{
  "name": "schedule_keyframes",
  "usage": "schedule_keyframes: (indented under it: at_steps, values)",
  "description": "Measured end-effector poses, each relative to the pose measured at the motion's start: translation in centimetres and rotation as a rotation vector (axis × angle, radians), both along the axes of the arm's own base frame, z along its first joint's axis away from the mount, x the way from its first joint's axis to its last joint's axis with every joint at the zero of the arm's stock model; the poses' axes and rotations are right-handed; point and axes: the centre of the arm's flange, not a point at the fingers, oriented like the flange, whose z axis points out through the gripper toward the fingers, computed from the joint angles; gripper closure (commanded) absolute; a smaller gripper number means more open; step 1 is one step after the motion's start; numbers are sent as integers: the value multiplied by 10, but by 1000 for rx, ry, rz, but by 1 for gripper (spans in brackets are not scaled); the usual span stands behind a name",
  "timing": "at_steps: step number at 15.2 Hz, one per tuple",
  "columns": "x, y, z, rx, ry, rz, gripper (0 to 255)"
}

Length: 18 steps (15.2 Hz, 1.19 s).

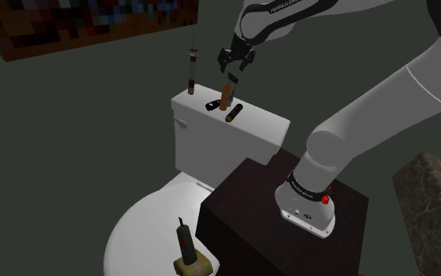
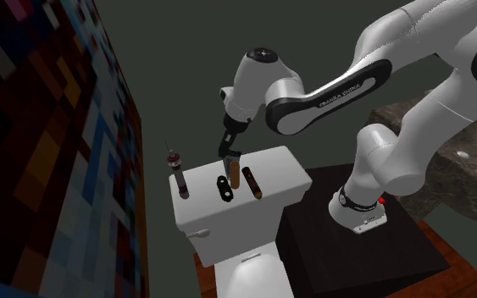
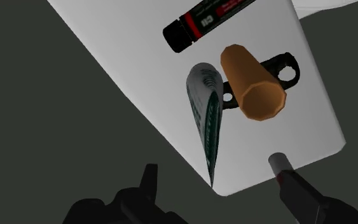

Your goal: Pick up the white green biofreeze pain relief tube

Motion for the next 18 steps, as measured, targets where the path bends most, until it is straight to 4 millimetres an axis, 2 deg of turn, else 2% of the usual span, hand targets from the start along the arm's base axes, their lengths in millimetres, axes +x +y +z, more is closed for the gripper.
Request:
schedule_keyframes:
  at_steps: [7,8,18]
  values:
    - [2,-4,-35,-1,-6,-12,0]
    - [2,-3,-38,-1,-6,-12,255]
    - [2,-3,-40,-1,-8,-12,255]
